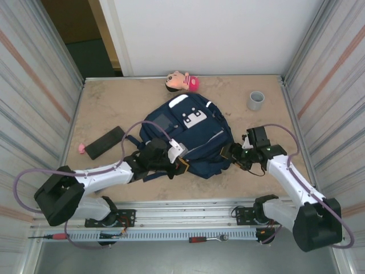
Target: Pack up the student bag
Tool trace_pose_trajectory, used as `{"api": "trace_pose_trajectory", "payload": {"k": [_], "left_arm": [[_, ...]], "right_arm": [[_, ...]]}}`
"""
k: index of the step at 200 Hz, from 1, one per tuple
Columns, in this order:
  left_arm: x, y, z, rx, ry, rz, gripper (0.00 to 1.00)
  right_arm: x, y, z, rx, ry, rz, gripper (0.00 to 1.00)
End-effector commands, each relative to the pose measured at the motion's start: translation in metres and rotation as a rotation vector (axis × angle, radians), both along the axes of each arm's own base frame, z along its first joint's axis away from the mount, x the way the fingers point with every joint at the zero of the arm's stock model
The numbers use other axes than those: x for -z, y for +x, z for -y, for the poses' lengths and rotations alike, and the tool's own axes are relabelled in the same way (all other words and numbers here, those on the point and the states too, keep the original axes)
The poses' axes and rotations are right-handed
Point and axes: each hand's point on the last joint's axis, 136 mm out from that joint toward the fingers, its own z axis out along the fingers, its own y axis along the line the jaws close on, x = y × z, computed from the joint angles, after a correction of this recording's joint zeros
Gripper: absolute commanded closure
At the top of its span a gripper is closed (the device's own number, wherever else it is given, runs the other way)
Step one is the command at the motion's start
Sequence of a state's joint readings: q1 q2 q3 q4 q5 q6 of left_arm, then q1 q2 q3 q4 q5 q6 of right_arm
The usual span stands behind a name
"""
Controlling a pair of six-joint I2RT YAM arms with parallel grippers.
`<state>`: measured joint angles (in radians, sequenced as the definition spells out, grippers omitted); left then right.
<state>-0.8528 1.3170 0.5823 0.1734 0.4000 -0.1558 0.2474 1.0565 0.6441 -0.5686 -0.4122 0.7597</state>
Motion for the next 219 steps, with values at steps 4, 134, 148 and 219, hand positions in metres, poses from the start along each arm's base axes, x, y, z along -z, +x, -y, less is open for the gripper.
{"api": "trace_pose_trajectory", "payload": {"k": [4,134,148,219], "left_arm": [[-0.009,0.009,0.010,-0.017,0.006,0.045,1.00],[-0.032,-0.024,0.107,0.164,-0.055,-0.010,0.89],[-0.032,-0.020,0.106,0.147,-0.042,0.008,0.82],[-0.060,-0.006,0.041,0.142,0.035,0.306,0.30]], "right_arm": [[0.001,0.004,-0.017,0.009,0.067,-0.007,0.39],[-0.003,0.003,-0.044,0.016,0.202,0.042,0.52],[-0.006,0.003,-0.043,-0.009,0.186,0.045,0.51],[-0.029,0.009,0.002,-0.143,0.014,0.048,0.31]]}}
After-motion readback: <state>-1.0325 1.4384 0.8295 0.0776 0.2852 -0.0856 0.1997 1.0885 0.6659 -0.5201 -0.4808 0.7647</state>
